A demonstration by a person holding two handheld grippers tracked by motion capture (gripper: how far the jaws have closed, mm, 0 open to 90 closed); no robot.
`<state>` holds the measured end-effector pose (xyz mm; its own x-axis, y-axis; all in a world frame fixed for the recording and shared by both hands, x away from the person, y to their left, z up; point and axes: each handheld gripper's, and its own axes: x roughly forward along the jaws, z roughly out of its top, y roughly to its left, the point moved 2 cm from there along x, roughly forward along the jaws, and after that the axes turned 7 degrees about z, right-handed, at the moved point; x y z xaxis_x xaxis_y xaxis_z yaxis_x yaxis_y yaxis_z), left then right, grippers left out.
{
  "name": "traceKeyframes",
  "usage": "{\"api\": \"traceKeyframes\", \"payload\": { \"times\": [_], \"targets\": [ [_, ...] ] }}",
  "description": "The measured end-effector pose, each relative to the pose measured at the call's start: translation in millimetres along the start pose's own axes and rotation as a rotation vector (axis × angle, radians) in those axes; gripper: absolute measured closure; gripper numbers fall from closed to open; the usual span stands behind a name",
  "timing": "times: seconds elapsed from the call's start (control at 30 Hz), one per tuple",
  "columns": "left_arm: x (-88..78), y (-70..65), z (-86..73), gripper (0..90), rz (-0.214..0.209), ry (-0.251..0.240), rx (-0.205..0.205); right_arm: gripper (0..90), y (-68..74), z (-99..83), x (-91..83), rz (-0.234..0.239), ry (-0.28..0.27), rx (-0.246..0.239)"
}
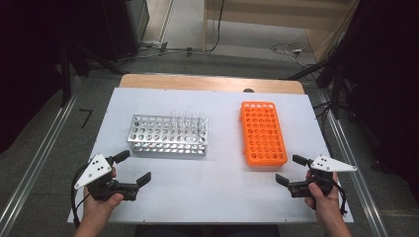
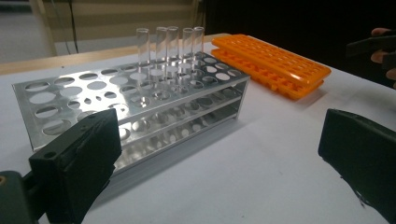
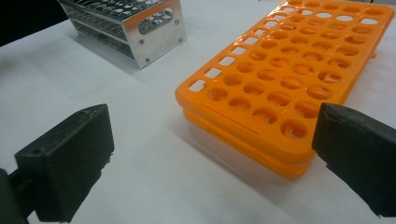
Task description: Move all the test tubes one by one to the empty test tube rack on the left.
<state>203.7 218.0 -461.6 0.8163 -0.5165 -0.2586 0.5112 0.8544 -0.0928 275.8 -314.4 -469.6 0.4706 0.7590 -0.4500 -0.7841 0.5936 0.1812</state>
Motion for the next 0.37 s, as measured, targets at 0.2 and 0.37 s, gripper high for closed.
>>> {"api": "traceKeyframes", "payload": {
  "times": [0.2,0.37],
  "targets": [
    [1.8,0.4,-2.2,0.0,-0.002,0.004,-0.012,0.0,-4.4,-1.4,-1.0,-0.004,-0.011,0.010],
    [4.3,-1.7,-2.2,0.0,-0.004,0.010,-0.008,0.0,-4.0,-0.9,-1.8,-0.006,-0.012,0.009]
  ]
}}
